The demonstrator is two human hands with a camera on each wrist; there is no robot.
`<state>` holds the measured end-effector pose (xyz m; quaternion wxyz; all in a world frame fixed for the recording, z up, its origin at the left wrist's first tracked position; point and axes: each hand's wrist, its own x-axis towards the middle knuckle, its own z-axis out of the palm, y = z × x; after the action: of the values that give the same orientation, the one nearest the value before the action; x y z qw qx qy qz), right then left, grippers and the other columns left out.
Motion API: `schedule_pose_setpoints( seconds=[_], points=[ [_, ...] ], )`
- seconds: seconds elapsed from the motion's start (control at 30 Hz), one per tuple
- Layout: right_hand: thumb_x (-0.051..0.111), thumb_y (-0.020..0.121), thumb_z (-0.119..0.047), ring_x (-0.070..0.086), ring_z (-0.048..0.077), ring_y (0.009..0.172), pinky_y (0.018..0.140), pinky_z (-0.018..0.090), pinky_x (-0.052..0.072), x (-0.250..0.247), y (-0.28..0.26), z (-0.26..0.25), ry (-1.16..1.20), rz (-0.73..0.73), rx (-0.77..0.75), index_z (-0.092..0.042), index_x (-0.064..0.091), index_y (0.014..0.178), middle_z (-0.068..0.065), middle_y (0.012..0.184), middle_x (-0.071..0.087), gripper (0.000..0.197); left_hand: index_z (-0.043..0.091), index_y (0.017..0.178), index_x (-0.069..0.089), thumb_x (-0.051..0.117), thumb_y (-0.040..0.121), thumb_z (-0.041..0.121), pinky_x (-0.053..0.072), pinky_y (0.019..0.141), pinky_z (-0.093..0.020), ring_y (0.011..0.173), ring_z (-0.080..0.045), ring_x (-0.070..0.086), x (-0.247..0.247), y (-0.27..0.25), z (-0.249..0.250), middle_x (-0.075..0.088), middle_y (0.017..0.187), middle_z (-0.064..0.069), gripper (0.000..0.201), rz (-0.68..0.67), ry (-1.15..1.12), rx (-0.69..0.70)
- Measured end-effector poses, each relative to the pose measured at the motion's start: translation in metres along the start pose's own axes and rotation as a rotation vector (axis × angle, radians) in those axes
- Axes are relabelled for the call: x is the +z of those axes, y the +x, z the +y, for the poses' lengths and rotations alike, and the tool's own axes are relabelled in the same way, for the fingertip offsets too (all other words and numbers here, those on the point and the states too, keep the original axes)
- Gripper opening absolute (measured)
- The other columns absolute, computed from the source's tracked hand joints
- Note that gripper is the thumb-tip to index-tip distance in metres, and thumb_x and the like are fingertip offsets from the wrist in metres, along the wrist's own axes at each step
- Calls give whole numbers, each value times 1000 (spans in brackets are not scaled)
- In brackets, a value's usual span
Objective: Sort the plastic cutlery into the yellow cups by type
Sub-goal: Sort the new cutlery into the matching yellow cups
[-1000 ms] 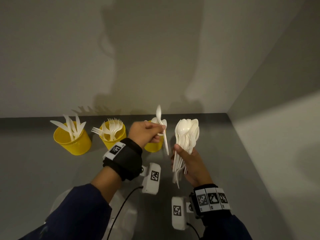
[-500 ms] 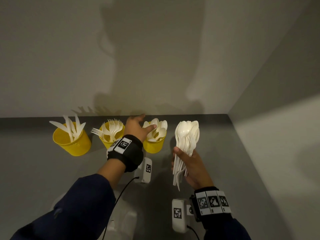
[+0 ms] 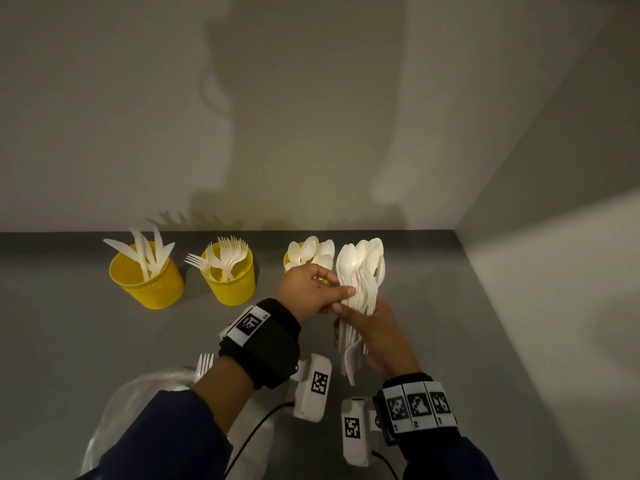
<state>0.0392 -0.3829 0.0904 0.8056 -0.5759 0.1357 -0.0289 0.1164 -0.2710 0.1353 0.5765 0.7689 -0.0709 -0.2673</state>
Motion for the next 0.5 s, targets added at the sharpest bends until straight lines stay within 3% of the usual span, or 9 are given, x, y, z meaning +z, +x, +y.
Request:
schedule_pose_setpoints(
  seconds=[0.1,0.17,0.27,0.4,0.5],
  points=[
    [72,70,-29,66,20,99,85,33,54,0,-1,-1,-54,30,-21,-14,50,130,9,111,68,66,8,83,61,74,72,11,53,52,-16,46,-5,58,-4,-1,3,62,63,-5,17,-18,-69,-46],
    [73,72,-34,61,24,112,95,37,50,2,-1,-2,-69,25,-24,-14,46,134,13,123,63,71,5,88,65,73,74,11,53,52,-16,49,-7,58,-7,-2,3,61,63,-6,17,-31,-70,-59],
    [69,79,-23,61,20,114,93,29,51,2,-2,-4,-61,19,-39,-12,45,135,12,126,62,62,7,85,70,72,75,17,55,55,-16,53,-9,60,-8,-3,4,63,63,-5,14,-88,-45,-69],
    [68,74,-32,61,29,112,96,46,49,2,-2,-7,-80,19,-27,-14,47,133,14,122,64,65,3,82,70,70,77,16,56,55,-16,53,-8,63,-8,-4,6,65,64,-6,14,-78,-63,-42],
    [66,79,-26,67,26,100,85,41,56,1,-2,-10,-79,22,-34,-17,49,129,13,115,66,53,1,84,69,68,78,10,55,53,-15,47,-5,63,-7,-2,6,65,60,-4,11,-26,-81,-28]
  ],
)
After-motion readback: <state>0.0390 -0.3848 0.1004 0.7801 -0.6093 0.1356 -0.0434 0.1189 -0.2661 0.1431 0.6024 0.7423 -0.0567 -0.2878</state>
